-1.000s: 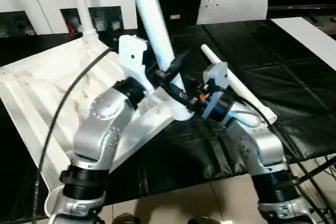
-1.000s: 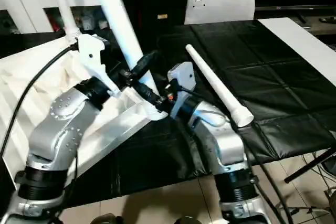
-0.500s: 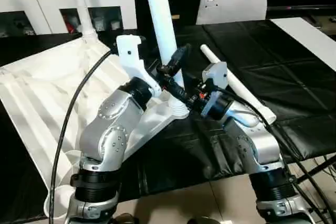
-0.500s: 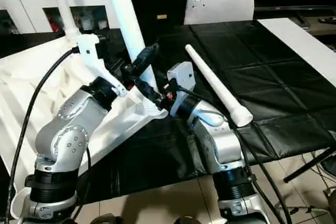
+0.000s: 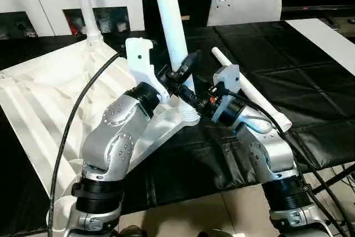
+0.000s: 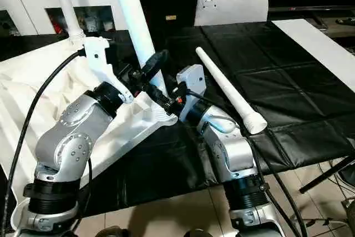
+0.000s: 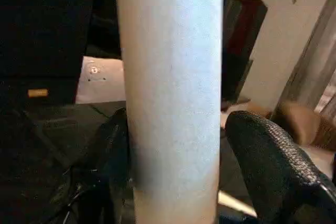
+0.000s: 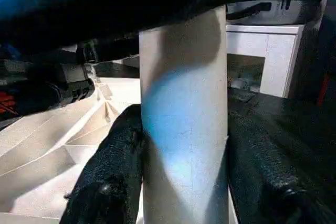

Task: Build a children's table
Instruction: Pick table leg

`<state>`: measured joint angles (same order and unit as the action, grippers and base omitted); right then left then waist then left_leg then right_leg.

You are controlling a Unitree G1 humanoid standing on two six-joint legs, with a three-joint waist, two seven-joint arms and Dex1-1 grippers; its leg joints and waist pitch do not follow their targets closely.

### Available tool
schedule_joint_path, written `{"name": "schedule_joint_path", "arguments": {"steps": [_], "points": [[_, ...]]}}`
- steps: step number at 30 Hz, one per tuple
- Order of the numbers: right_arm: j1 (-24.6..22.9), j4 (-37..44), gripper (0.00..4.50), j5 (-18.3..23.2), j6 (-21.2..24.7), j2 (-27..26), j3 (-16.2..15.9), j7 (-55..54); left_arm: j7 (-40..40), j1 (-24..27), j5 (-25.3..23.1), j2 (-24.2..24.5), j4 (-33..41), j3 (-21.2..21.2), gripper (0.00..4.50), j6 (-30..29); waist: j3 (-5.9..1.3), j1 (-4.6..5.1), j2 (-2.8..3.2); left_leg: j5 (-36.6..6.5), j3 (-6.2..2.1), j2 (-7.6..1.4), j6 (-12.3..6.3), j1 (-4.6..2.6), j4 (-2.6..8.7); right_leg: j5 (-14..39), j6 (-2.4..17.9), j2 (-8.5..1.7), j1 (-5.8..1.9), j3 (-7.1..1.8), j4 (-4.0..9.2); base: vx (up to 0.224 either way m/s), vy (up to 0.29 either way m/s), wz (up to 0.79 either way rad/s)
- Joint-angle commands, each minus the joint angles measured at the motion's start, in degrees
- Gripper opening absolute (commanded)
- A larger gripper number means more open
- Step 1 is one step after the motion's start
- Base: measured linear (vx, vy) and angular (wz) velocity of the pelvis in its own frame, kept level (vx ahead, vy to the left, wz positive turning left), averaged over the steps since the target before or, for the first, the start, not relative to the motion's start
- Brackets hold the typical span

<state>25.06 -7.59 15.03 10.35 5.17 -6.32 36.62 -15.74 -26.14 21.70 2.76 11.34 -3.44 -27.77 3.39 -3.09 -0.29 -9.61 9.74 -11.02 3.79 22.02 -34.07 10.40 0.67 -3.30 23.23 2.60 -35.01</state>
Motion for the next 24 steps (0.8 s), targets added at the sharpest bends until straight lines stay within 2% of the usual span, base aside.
{"name": "schedule_joint_path", "arguments": {"steps": [1, 3, 6, 9, 11, 12, 13, 16, 18, 20, 21, 22, 24], "points": [[1.32, -0.54, 1.85, -0.20, -1.27, -0.01, -0.03, 0.18, -2.02, -0.59, -3.05, 1.53, -0.82, -2.31, 2.62, 2.16, -3.97, 0.06, -0.59, -10.79, -0.30, -1.54, -1.48, -0.64, 3.58, 14.17, 6.49, -3.40, -2.78, -2.17, 4.57, 0.000, 0.000, 0.00], [1.70, -0.81, 1.85, -0.15, -1.24, -0.06, -0.24, 0.47, -3.91, -0.78, -5.26, 4.11, -2.43, -3.26, 2.62, 4.11, -4.01, 0.21, -0.45, -10.73, -0.25, -1.54, -1.20, -0.75, 3.57, 14.23, 6.39, -3.40, -2.71, -2.24, 4.40, 0.000, 0.000, 0.00], [1.83, -0.83, 1.85, -0.25, -1.26, -0.09, -0.46, 0.57, -3.99, -1.11, -4.66, 4.41, -3.20, -2.08, 2.62, 3.89, -4.06, 0.26, -0.31, -10.71, -0.23, -1.58, -0.71, -0.84, 3.58, 12.86, 7.09, -3.41, -2.72, -2.24, 4.25, 0.000, 0.000, 0.00], [1.65, -0.36, 1.85, 0.16, -0.86, -0.01, -0.50, 1.01, -3.94, -1.68, -1.85, 3.57, -3.95, 0.19, 2.62, 2.26, -4.13, 0.14, -0.56, -10.17, -0.19, -1.58, -0.77, -0.77, 3.53, 11.27, 8.08, -3.48, -2.89, -2.24, 4.04, 0.000, 0.000, 0.00], [1.65, -0.36, 1.85, 0.16, -0.86, -0.01, -0.50, 1.01, -3.94, -1.68, -1.85, 3.57, -3.95, 0.19, 2.62, 2.26, -4.12, 0.10, -0.49, -10.06, -0.15, -1.51, -0.90, -0.69, 3.49, 11.12, 8.39, -3.52, -2.94, -2.24, 3.98, 0.000, 0.000, 0.00], [1.33, -0.15, 1.85, 0.58, -0.72, 0.05, -0.61, 1.66, -4.88, -2.08, 1.85, 2.61, -4.86, 2.48, 2.62, 0.85, -4.11, 0.08, -0.63, -9.95, -0.09, -1.46, -1.08, -0.68, 3.41, 11.55, 8.40, -3.57, -2.96, -2.25, 3.99, 0.000, 0.000, 0.00], [1.21, -0.13, 1.85, 0.74, -0.69, 0.06, -0.64, 1.91, -5.50, -2.19, 3.19, 2.34, -5.26, 3.25, 2.62, 0.65, -4.07, 0.02, -0.64, -9.92, -0.02, -1.34, -1.20, -0.67, 3.36, 12.20, 8.46, -3.55, -2.92, -2.24, 4.14, 0.000, 0.000, 0.00], [0.94, -0.24, 1.85, 1.41, -1.10, 0.10, -0.69, 2.89, -14.32, -2.47, 7.11, 4.55, -7.35, 4.05, 2.62, 3.55, -4.09, -0.14, -0.45, -10.15, -0.08, -1.18, -1.51, -0.77, 3.41, 14.13, 7.67, -3.51, -2.74, -2.23, 4.42, 0.000, 0.000, 0.00], [0.83, 0.14, 1.85, 2.13, -0.97, 0.14, -0.68, 3.38, -19.98, -3.39, 9.02, 6.28, -9.31, 4.92, 2.62, 4.56, -4.11, -0.04, -0.37, -10.42, -0.16, -1.41, -1.19, -0.91, 3.56, 13.50, 7.72, -3.48, -2.67, -2.23, 4.26, 0.000, 0.000, 0.00], [0.82, 0.35, 1.85, 2.29, -0.84, 0.21, -0.67, 3.46, -22.54, -4.02, 10.32, 7.10, -10.05, 5.45, 2.59, 4.00, -4.12, 0.06, -0.31, -10.17, -0.13, -1.41, -1.12, -0.94, 3.60, 12.02, 8.14, -3.39, -2.72, -2.23, 4.05, 0.000, 0.000, 0.00], [0.79, 0.50, 1.85, 2.42, -0.72, 0.29, -0.59, 3.70, -25.16, -4.81, 11.85, 8.01, -10.64, 5.94, 2.40, 2.67, -4.14, 0.06, -0.31, -10.13, -0.15, -1.42, -1.01, -0.96, 3.63, 11.84, 8.41, -3.45, -2.80, -2.22, 3.93, 0.000, 0.000, 0.00], [0.79, 0.50, 1.85, 2.42, -0.72, 0.29, -0.59, 3.70, -25.16, -4.81, 11.85, 8.01, -10.64, 5.94, 2.22, 2.67, -4.16, 0.02, -0.27, -10.05, -0.12, -1.39, -0.95, -1.00, 3.59, 11.69, 8.56, -3.47, -2.78, -2.24, 3.86, 0.000, 0.000, 0.00], [0.77, 0.50, 1.85, 2.48, -0.73, 0.32, -0.52, 3.93, -26.41, -5.32, 11.86, 8.94, -11.22, 5.81, 2.20, 2.34, -4.13, -0.02, -0.19, -9.90, -0.11, -1.49, -1.01, -0.98, 3.61, 10.59, 9.16, -3.47, -2.84, -2.25, 3.78, 0.000, 0.000, 0.00]]}}
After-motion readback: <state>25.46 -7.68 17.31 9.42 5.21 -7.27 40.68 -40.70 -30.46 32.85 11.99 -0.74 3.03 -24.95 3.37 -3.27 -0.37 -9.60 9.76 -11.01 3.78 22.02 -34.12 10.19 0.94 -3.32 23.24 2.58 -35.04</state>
